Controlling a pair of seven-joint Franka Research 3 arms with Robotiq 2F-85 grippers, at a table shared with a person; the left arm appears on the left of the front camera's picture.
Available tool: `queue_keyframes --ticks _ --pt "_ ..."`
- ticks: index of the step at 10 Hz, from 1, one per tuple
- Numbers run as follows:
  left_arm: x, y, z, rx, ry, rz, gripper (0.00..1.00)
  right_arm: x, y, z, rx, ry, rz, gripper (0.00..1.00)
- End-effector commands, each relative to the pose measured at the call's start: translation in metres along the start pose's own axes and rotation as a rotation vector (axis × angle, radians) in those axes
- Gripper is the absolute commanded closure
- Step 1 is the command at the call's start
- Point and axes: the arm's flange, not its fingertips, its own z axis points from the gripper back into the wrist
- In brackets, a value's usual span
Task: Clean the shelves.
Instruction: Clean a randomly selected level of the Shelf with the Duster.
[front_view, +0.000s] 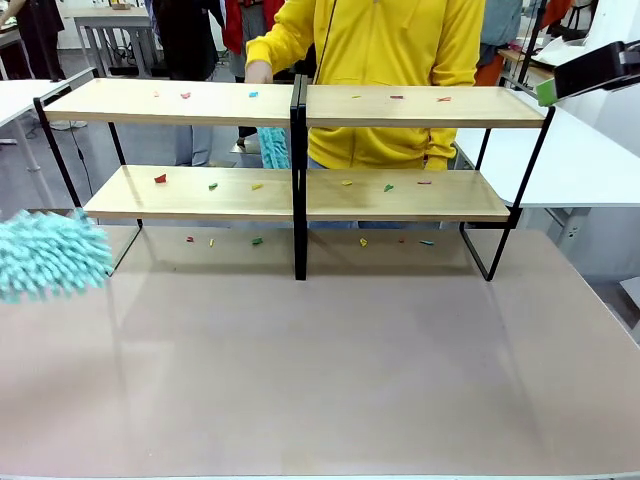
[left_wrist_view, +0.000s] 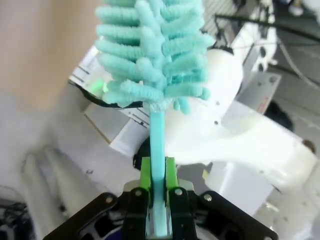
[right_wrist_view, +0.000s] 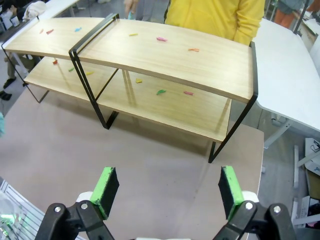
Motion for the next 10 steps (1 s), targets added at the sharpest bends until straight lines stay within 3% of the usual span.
queue_keyframes --ticks 1,2,3,4,5,6,7,8,10 --pt "0.060 -0.020 -0.051 -0.069 0.041 -0.016 0.88 0.000 0.000 0.000 0.002 0.000 -0.002 0.00" --pt "0.082 -0.024 -0.072 0.024 0.072 0.096 0.88 0.000 0.000 0.000 0.002 0.000 -0.002 0.00" --pt "0.036 -0.014 -0.027 -0.026 0.049 -0.024 0.88 0.000 0.000 0.000 0.002 0.000 -0.002 0.00" --pt "0.036 -0.014 -0.027 -0.026 0.049 -0.024 0.88 0.000 0.000 0.000 0.002 0.000 -0.002 0.00" --pt "0.075 -0.023 -0.061 -0.019 0.088 0.010 0.88 0.000 0.000 0.000 0.002 0.000 -0.002 0.00" --pt "0.088 -0.034 -0.076 0.098 0.041 0.058 0.88 0.000 0.000 0.000 0.002 0.000 -0.002 0.00" --pt "0.100 -0.032 -0.086 0.081 0.091 -0.003 0.88 0.000 0.000 0.000 0.002 0.000 -0.002 0.00" --pt "0.088 -0.017 -0.067 0.020 0.038 -0.005 0.88 0.000 0.000 0.000 0.002 0.000 -0.002 0.00" --pt "-0.010 0.005 -0.032 -0.059 -0.061 -0.052 0.88 0.000 0.000 0.000 0.002 0.000 -0.002 0.00"
